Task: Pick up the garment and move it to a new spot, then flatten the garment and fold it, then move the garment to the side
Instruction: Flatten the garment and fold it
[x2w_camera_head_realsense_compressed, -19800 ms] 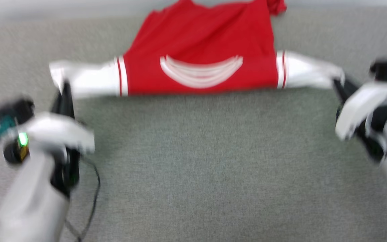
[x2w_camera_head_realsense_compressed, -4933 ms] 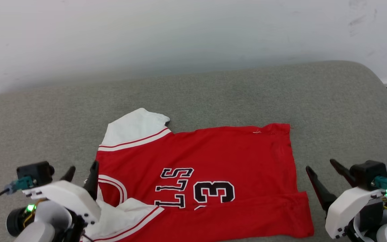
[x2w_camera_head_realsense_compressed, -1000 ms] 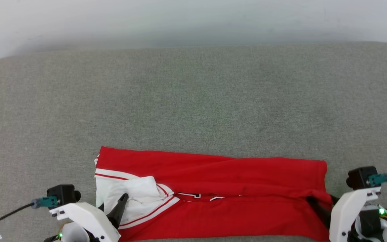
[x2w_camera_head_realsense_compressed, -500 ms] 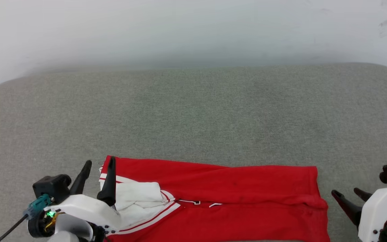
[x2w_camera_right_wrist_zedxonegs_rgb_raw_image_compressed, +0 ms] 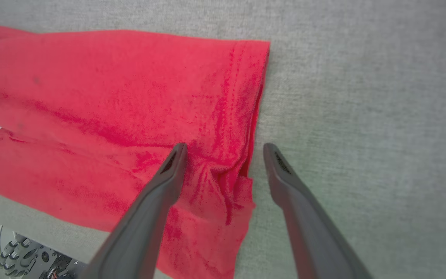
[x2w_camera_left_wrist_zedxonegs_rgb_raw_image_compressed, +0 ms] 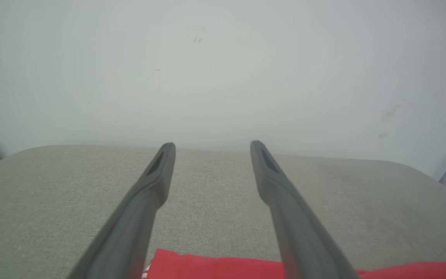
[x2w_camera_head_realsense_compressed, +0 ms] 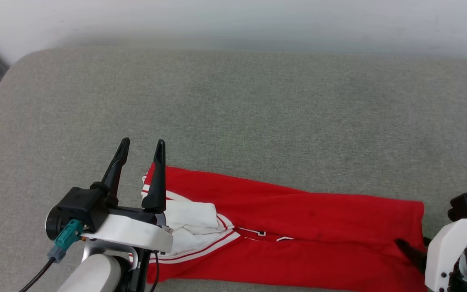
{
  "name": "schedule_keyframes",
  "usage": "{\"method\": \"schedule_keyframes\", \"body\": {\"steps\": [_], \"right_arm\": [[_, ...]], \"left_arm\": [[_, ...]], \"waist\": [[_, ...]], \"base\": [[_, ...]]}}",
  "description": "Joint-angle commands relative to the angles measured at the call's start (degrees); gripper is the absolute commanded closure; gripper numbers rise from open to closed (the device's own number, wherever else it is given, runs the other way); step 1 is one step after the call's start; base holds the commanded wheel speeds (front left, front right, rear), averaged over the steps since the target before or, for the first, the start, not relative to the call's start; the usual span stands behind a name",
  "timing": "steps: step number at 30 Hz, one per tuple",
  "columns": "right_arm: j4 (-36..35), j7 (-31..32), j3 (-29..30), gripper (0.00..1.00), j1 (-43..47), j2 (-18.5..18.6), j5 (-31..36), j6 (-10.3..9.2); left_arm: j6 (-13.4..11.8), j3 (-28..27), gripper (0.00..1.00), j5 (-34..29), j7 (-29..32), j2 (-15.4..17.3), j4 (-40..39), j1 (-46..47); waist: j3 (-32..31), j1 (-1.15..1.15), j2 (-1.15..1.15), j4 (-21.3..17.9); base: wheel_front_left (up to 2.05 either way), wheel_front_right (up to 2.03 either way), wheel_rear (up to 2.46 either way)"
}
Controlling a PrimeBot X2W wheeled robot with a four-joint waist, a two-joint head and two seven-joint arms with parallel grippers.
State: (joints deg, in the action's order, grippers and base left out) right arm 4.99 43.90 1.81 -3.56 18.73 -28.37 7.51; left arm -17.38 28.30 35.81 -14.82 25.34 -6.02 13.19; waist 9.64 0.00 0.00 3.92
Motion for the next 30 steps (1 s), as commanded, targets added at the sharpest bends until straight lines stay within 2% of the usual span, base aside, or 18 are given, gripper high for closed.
{"method": "schedule_keyframes", "body": {"steps": [1, 8, 9, 10, 11, 25, 30], "right_arm": [[0.66, -0.08, -0.17, 0.0, -0.29, -0.6, 0.2, -0.05], [7.85, 2.55, -3.45, 0.0, 2.84, -4.79, -1.04, -0.03], [8.45, 3.09, -3.55, 0.49, 3.16, -5.29, -1.36, -0.02], [8.82, 3.49, -3.66, 0.78, 3.28, -5.61, -1.56, 0.01], [8.97, 3.69, -3.86, 1.0, 3.31, -5.66, -1.6, 0.04], [6.92, 1.14, -1.85, 1.0, -2.43, -0.49, -0.59, -0.06], [8.78, 1.86, 1.86, 1.0, -3.42, 1.77, -1.17, -0.06]], "left_arm": [[0.16, 0.07, 0.0, -0.4, -0.19, -0.18, -0.29, 0.35], [-0.32, -0.32, 0.0, -1.7, -0.34, -0.61, -0.79, -0.96], [-0.42, -0.36, 0.0, -1.85, -0.34, -0.45, -0.67, -1.24], [-0.62, -0.39, 0.0, -1.93, -0.33, -0.22, -0.52, -1.49], [-0.74, -0.37, 0.0, -1.83, -0.18, 0.0, -0.41, -1.83], [-3.05, -0.13, 0.0, -1.09, 2.05, 1.66, -0.59, -6.56], [-3.77, 0.01, 0.0, -1.32, 2.68, 2.23, -1.02, -7.37]], "waist": [[1.41, 0.0, 0.0, 1.39], [1.61, 0.0, 0.0, 1.86], [1.34, 0.0, 0.0, 1.73], [1.0, 0.0, 0.0, 1.55], [0.65, 0.0, 0.0, 1.38], [-5.65, 0.0, 0.0, -1.78], [-6.59, 0.0, 0.0, -3.08]], "base": [[0.0, 0.0, 0.0], [0.0, 0.0, 0.0], [0.0, 0.0, 0.0], [0.0, 0.0, 0.0], [0.0, 0.0, 0.0], [0.0, 0.0, 0.0], [0.0, 0.0, 0.0]]}}
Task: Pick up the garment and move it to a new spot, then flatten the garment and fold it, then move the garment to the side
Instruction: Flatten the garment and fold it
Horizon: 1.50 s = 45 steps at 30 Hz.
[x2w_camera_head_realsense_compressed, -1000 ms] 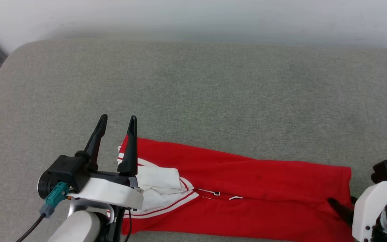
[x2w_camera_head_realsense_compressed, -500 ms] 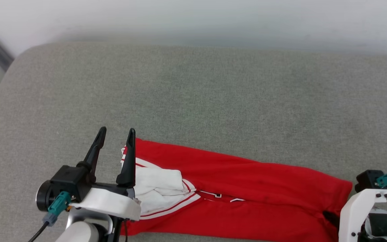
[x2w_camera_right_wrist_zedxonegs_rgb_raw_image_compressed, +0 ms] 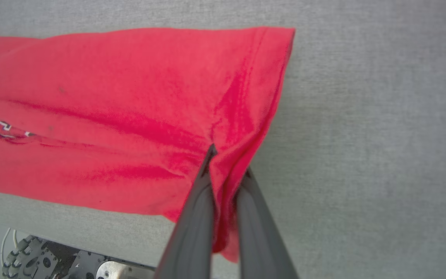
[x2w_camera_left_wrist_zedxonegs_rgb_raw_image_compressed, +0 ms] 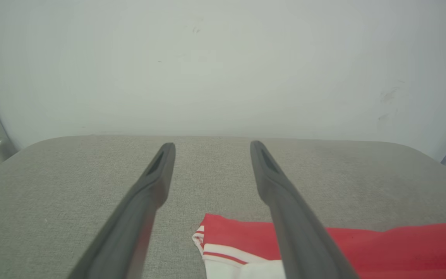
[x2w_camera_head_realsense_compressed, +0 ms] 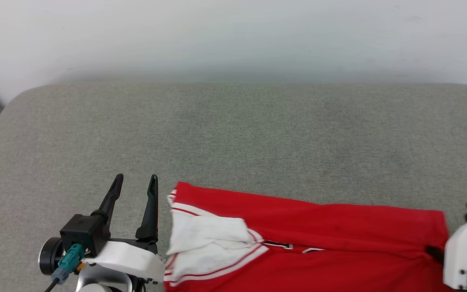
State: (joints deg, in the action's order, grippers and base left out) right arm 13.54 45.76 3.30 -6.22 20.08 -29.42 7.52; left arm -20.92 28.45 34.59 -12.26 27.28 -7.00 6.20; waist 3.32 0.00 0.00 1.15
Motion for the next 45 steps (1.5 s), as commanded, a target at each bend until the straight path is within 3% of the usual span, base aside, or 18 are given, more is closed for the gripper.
{"method": "schedule_keyframes", "body": {"steps": [1, 5, 9, 12, 17, 21, 24, 30, 34, 39, 41, 42, 45], "right_arm": [[0.71, 0.12, 1.6, 1.0, -0.9, 1.12, 0.1, -0.08], [2.47, 1.64, 7.53, 1.0, -0.81, 2.12, 0.93, -0.07], [2.95, 4.78, 12.75, 1.0, -2.1, 0.56, 0.36, -0.07], [2.8, 9.38, 14.98, 1.0, -3.57, -3.6, -3.42, -0.06], [0.02, 18.82, 17.83, 1.0, -5.2, -13.36, -15.5, -0.06], [-1.12, 24.16, 18.05, 1.0, -5.87, -16.79, -25.04, -0.06], [-0.13, 24.14, 15.19, 1.0, -5.84, -17.33, -31.55, -0.06], [3.2, 16.26, 1.37, 1.0, -7.2, -17.25, -41.58, -0.05], [5.2, 9.61, -8.4, 1.0, -9.27, -17.24, -45.06, -0.05], [8.34, 2.57, -15.93, 1.0, -11.8, -17.21, -43.07, -0.05], [9.69, -0.7, -18.72, 0.29, -13.2, -17.22, -41.28, -0.05], [10.33, -2.24, -19.69, 0.0, -13.88, -17.21, -40.33, -0.05], [11.16, -5.25, -22.91, 0.0, -15.43, -17.05, -37.36, -0.05]], "left_arm": [[-0.31, -0.07, 0.0, -0.18, 0.22, 0.33, -0.16, -0.46], [-0.6, 0.09, 0.0, -0.17, 0.21, 0.17, -0.15, -0.88], [-0.67, 0.16, 0.0, 0.08, 0.04, 0.03, -0.01, -0.98], [-0.42, 0.16, 0.0, 0.13, -0.04, 0.04, 0.23, -0.67], [-0.11, 0.56, 0.0, 0.21, 0.25, -0.26, 0.49, 0.29], [0.14, 1.18, 0.0, 0.1, 0.43, -0.68, 0.76, 1.19], [0.45, 1.62, 0.0, 0.22, 0.9, -0.96, 1.06, 1.62], [0.79, 2.16, 0.0, -0.14, 1.59, -1.06, 1.65, 3.17], [1.32, 2.68, 0.0, -0.11, 1.79, -1.38, 2.18, 4.15], [1.75, 3.12, 0.0, -0.1, 1.69, -1.81, 2.72, 5.02], [1.88, 3.27, 0.0, -0.13, 1.57, -1.97, 2.99, 5.41], [1.97, 3.25, 0.0, -0.1, 1.47, -2.02, 3.11, 5.57], [1.74, 3.27, 0.0, -0.01, 1.31, -2.23, 3.45, 5.6]], "waist": [[-0.36, 0.0, 0.0, -0.51], [-0.62, 0.0, 0.0, -1.17], [-0.46, 0.0, 0.0, -1.78], [-0.22, 0.0, 0.0, -1.96], [0.35, 0.0, 0.0, -1.46], [0.66, 0.0, 0.0, -0.66], [1.0, 0.0, 0.0, 0.01], [2.02, 0.0, 0.0, 1.28], [2.67, 0.0, 0.0, 2.32], [3.26, 0.0, 0.0, 3.45], [3.54, 0.0, 0.0, 3.99], [3.68, 0.0, 0.0, 4.2], [3.93, 0.0, 0.0, 4.47]], "base": [[0.0, 0.0, 0.0], [0.0, 0.0, 0.0], [0.0, 0.0, 0.0], [0.0, 0.0, 0.0], [0.0, 0.0, 0.0], [0.0, 0.0, 0.0], [0.0, 0.0, 0.0], [0.0, 0.0, 0.0], [0.0, 0.0, 0.0], [0.0, 0.0, 0.0], [0.0, 0.0, 0.0], [0.0, 0.0, 0.0], [0.0, 0.0, 0.0]]}}
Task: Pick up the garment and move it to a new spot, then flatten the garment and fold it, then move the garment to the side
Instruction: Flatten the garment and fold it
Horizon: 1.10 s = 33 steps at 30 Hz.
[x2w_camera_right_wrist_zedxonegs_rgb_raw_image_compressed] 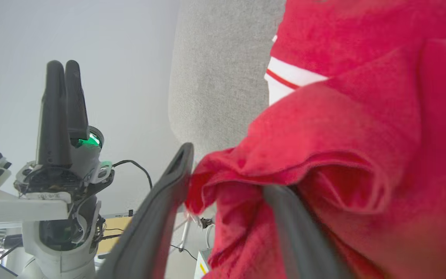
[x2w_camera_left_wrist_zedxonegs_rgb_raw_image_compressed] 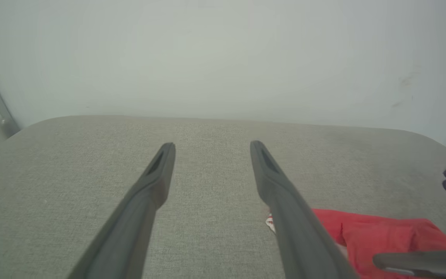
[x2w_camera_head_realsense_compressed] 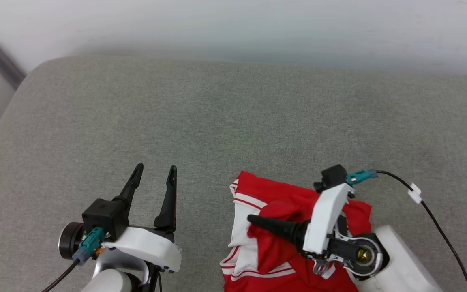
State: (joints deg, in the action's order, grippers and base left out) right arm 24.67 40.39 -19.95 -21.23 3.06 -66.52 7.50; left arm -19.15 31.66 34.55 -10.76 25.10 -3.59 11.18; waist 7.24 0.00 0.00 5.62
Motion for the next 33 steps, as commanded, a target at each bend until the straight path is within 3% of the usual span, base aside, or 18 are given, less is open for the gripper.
{"method": "schedule_keyframes", "body": {"steps": [1, 6, 11, 15, 19, 23, 28, 33], "right_arm": [[-0.34, -0.5, -0.8, 0.0, -1.0, 0.55, 0.88, -0.03], [-5.43, -2.35, -8.95, 0.0, -3.66, 5.95, 8.96, -0.03], [-9.11, -9.06, -14.16, 0.0, -5.43, 12.22, 21.16, -0.03], [-9.62, -14.91, -13.46, 0.0, -4.91, 16.82, 32.78, -0.04], [-10.04, -21.21, -7.4, 0.0, -1.14, 18.34, 43.1, -0.04], [-11.83, -28.37, 2.07, 0.0, 4.15, 17.38, 50.91, -0.04], [-16.95, -36.82, 13.77, 0.0, 11.74, 13.02, 57.03, -0.05], [-21.88, -41.87, 19.83, 0.0, 18.65, 7.76, 60.82, -0.05]], "left_arm": [[-0.1, 0.07, 0.0, 0.04, -0.27, -0.05, 0.14, 0.6], [-0.37, -0.14, 0.0, 0.29, -0.62, -0.07, 0.68, -0.23], [-0.54, -0.25, 0.0, 0.73, -0.86, -0.18, 1.22, -0.85], [-0.94, -0.49, 0.0, 0.84, -1.01, -0.25, 1.55, -1.32], [-1.42, -0.91, 0.0, 1.08, -1.32, 0.08, 1.72, -1.87], [-1.94, -1.72, 0.0, 0.65, -2.22, 0.49, 2.04, -2.78], [-2.11, -2.67, 0.0, 0.51, -3.14, 0.97, 2.44, -4.49], [-2.49, -3.63, 0.0, 0.68, -3.72, 0.97, 2.76, -6.6]], "waist": [[0.08, 0.0, 0.0, 0.04], [-0.06, 0.0, 0.0, -0.58], [-0.82, 0.0, 0.0, -1.68], [-1.45, 0.0, 0.0, -2.83], [-2.2, 0.0, 0.0, -4.14], [-3.35, 0.0, 0.0, -5.29], [-4.78, 0.0, 0.0, -6.61], [-5.92, 0.0, 0.0, -7.49]], "base": [[0.0, 0.0, 0.0], [0.0, 0.0, 0.0], [0.0, 0.0, 0.0], [0.0, 0.0, 0.0], [0.0, 0.0, 0.0], [0.0, 0.0, 0.0], [0.0, 0.0, 0.0], [0.0, 0.0, 0.0]]}}
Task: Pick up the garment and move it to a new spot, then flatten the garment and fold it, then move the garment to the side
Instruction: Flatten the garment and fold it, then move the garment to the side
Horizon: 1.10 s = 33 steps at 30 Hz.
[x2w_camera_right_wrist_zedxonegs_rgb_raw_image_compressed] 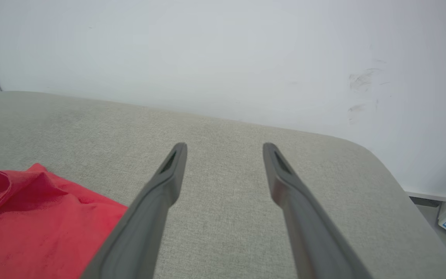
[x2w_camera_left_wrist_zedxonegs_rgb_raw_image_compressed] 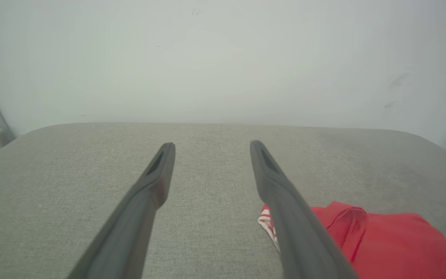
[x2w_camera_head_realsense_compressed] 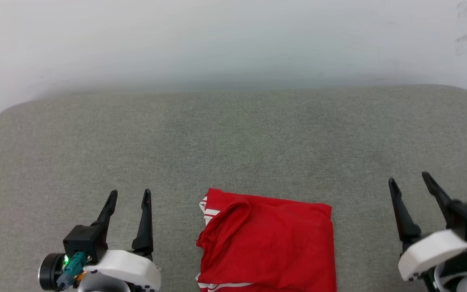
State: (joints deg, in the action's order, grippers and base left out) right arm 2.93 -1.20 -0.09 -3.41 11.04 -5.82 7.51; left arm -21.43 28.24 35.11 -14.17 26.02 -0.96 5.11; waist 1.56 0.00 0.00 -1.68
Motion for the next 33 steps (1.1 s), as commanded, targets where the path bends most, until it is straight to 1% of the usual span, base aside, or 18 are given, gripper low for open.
{"method": "schedule_keyframes", "body": {"steps": [1, 5, 9, 12, 17, 24, 26, 28, 30, 32, 33], "right_arm": [[-1.22, -1.22, 0.63, 0.0, 1.77, -0.89, 0.65, -0.05], [-3.79, -2.47, 2.54, 0.0, 5.96, -3.73, 1.5, -0.05], [-6.2, -2.17, 2.4, 0.0, 8.6, -5.33, 1.73, -0.06], [-8.02, -1.85, 2.12, 0.0, 9.91, -6.03, 2.25, -0.06], [-10.01, -1.31, 1.07, 0.0, 10.77, -6.68, 2.31, -0.06], [-10.38, 0.06, 0.58, 0.0, 11.07, -7.08, 1.7, -0.06], [-9.29, 2.09, 1.07, 0.0, 11.62, -7.32, -0.08, -0.06], [-7.52, 6.23, 1.08, 0.0, 12.13, -7.52, -3.99, -0.05], [-6.16, 9.61, 2.7, 0.0, 11.2, -7.0, -8.8, -0.07], [-3.56, 14.46, 3.58, 0.0, 10.88, -4.43, -12.28, -0.06], [-2.43, 16.76, 3.86, 0.0, 10.44, -3.73, -14.98, -0.05]], "left_arm": [[-0.2, -0.35, 0.0, 0.11, -0.35, 0.06, 0.27, -0.94], [-0.4, -0.98, 0.0, -0.25, -0.72, -0.14, 0.91, -2.71], [-0.74, -2.0, 0.0, -0.5, -0.86, -0.28, 1.21, -4.76], [-1.05, -2.98, 0.0, -0.31, -0.98, -0.61, 1.23, -6.09], [-0.47, -4.77, 0.0, -0.45, -1.07, -0.9, 1.61, -6.97], [0.38, -6.7, 0.0, -1.23, -1.11, -1.66, 1.84, -6.86], [0.53, -7.16, 0.0, -1.34, -1.12, -1.89, 1.92, -6.85], [0.57, -7.66, 0.0, -1.5, -1.12, -2.18, 1.91, -6.94], [0.52, -8.12, 0.0, -1.73, -1.11, -2.52, 1.64, -6.86], [0.54, -8.62, 0.0, -2.06, -1.12, -2.88, 1.31, -6.4], [0.57, -8.9, 0.0, -2.3, -1.12, -3.18, 1.15, -6.24]], "waist": [[-0.4, 0.0, 0.0, -0.29], [-1.4, 0.0, 0.0, -0.73], [-2.36, 0.0, 0.0, -1.33], [-2.75, 0.0, 0.0, -1.64], [-2.96, 0.0, 0.0, -2.1], [-2.89, 0.0, 0.0, -2.09], [-2.85, 0.0, 0.0, -2.11], [-2.71, 0.0, 0.0, -2.16], [-2.34, 0.0, 0.0, -1.97], [-1.89, 0.0, 0.0, -1.29], [-1.69, 0.0, 0.0, -0.81]], "base": [[0.0, 0.0, 0.0], [0.0, 0.0, 0.0], [0.0, 0.0, 0.0], [0.0, 0.0, 0.0], [0.0, 0.0, 0.0], [0.0, 0.0, 0.0], [0.0, 0.0, 0.0], [0.0, 0.0, 0.0], [0.0, 0.0, 0.0], [0.0, 0.0, 0.0], [0.0, 0.0, 0.0]]}}
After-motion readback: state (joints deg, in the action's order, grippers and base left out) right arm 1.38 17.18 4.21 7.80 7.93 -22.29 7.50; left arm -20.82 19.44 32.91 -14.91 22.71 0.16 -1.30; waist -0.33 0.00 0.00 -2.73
